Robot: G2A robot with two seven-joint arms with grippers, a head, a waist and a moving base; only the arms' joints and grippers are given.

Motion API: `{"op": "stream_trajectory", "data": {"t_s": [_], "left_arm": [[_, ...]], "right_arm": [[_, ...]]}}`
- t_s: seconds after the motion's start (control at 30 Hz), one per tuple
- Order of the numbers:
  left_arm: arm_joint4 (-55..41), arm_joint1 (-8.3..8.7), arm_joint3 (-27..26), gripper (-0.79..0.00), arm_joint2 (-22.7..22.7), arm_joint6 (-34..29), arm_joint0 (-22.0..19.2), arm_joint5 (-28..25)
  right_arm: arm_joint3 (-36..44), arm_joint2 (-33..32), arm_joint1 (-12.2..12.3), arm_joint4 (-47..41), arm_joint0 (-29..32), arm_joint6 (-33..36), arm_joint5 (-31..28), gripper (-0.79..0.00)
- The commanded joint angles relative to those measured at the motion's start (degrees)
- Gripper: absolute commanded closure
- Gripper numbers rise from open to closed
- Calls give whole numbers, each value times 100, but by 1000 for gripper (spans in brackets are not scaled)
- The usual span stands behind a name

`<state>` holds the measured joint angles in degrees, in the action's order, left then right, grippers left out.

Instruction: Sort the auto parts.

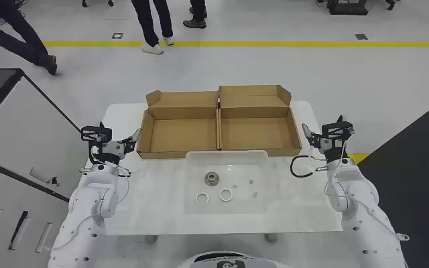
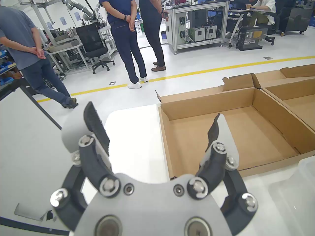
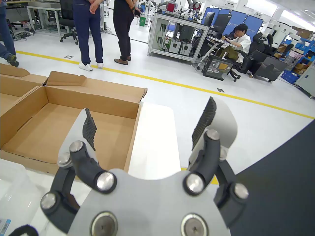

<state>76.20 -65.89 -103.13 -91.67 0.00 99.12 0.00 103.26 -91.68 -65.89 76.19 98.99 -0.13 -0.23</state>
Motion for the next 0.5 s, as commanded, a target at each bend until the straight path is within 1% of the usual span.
{"op": "stream_trajectory", "data": {"t_s": [0.0, 0.13, 0.2, 0.33, 0.4, 0.43, 0.47], "left_arm": [[0, 0, 0, -785, 0, 0, 0, 0], [0, 0, 0, -785, 0, 0, 0, 0], [0, 0, 0, -785, 0, 0, 0, 0], [0, 0, 0, -785, 0, 0, 0, 0], [0, 0, 0, -785, 0, 0, 0, 0], [0, 0, 0, -785, 0, 0, 0, 0], [0, 0, 0, -785, 0, 0, 0, 0]], "right_arm": [[112, -39, 9, 44, -40, -2, -150, -785], [460, -269, 47, -18, -43, 220, -640, -785], [660, -413, 74, -112, -51, 467, -991, -785], [1098, -690, 142, -328, -75, 1135, -1865, -785], [1293, -804, 173, -554, -78, 1509, -2291, -785], [1421, -834, 194, -657, -85, 1710, -2595, -785], [1488, -897, 208, -800, -94, 1881, -2745, -785]]}}
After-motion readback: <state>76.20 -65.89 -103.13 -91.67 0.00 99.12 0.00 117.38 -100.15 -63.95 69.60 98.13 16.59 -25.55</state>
